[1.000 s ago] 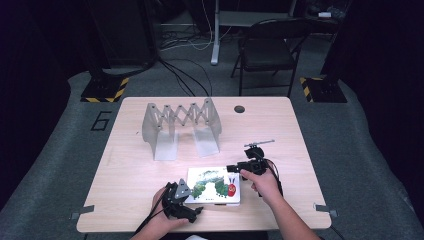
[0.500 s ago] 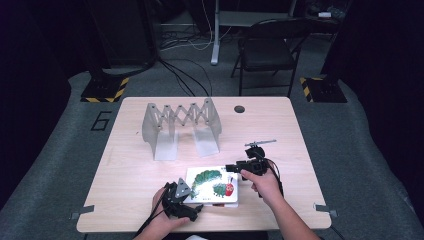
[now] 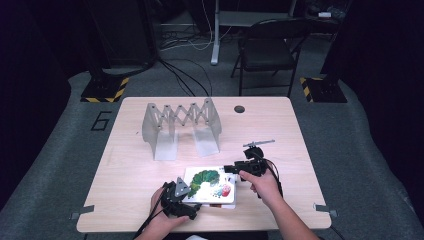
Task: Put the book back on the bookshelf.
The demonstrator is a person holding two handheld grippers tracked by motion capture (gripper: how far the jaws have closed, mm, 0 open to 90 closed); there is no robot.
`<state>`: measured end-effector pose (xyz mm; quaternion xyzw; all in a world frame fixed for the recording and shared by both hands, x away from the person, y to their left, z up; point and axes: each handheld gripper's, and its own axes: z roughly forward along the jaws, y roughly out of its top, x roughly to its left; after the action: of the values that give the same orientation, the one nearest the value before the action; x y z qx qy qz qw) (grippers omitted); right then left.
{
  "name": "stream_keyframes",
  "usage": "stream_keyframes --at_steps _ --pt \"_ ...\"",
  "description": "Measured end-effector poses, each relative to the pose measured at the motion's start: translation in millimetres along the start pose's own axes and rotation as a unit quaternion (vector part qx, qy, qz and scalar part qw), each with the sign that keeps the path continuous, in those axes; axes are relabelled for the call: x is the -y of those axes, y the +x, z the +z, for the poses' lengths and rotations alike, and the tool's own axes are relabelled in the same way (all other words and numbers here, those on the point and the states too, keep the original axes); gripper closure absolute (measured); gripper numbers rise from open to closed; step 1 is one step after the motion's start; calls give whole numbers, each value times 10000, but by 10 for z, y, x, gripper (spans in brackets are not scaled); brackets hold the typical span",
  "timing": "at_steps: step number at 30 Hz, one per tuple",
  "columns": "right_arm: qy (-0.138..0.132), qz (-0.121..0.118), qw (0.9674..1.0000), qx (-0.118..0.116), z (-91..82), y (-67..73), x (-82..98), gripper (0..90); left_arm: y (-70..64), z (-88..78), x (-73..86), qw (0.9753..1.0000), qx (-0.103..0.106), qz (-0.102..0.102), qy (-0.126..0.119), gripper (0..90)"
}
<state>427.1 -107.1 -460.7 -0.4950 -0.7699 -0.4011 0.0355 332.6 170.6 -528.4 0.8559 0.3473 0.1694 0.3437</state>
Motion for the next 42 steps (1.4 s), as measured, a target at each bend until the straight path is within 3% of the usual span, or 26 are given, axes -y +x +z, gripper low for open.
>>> stream_keyframes --at_steps 5,12,14,18,20,25,26,29,33,35,42 --pt "11 -34 10000 0 4 -3 -1 394 -59 -40 -15 9986 -173 488 -80 63" --pt "12 -2 10000 -11 6 -6 -1 394 -73 -49 -18 9982 -160 577 -105 83" --pt "16 -8 10000 -9 6 -8 -1 395 -92 -59 -18 9970 -237 718 -136 92" --pt "31 -17 10000 1 10 -10 1 394 -106 -62 -21 9963 -265 799 -154 111" --pt "41 -4 10000 15 18 -11 3 394 -153 -77 -19 9936 -332 1053 -217 150" --pt "21 -104 9999 30 38 -35 7 394 -156 -76 -15 9938 -267 1051 -257 173" --pt "86 26 10000 41 34 -21 7 394 -154 -76 -14 9937 -266 1054 -262 174" --pt "84 18 10000 9 54 -53 8 395 -158 -64 -5 9939 -292 1010 -344 176" --pt "85 183 9998 -62 98 -158 -10 386 -171 -63 -12 9943 -311 968 -312 178" --pt "102 256 9996 8 107 -197 -19 378 -190 -51 -13 9943 -392 923 -351 179" --pt "153 311 9994 25 166 -271 -37 372 -219 -35 -21 9943 -499 859 -375 178"
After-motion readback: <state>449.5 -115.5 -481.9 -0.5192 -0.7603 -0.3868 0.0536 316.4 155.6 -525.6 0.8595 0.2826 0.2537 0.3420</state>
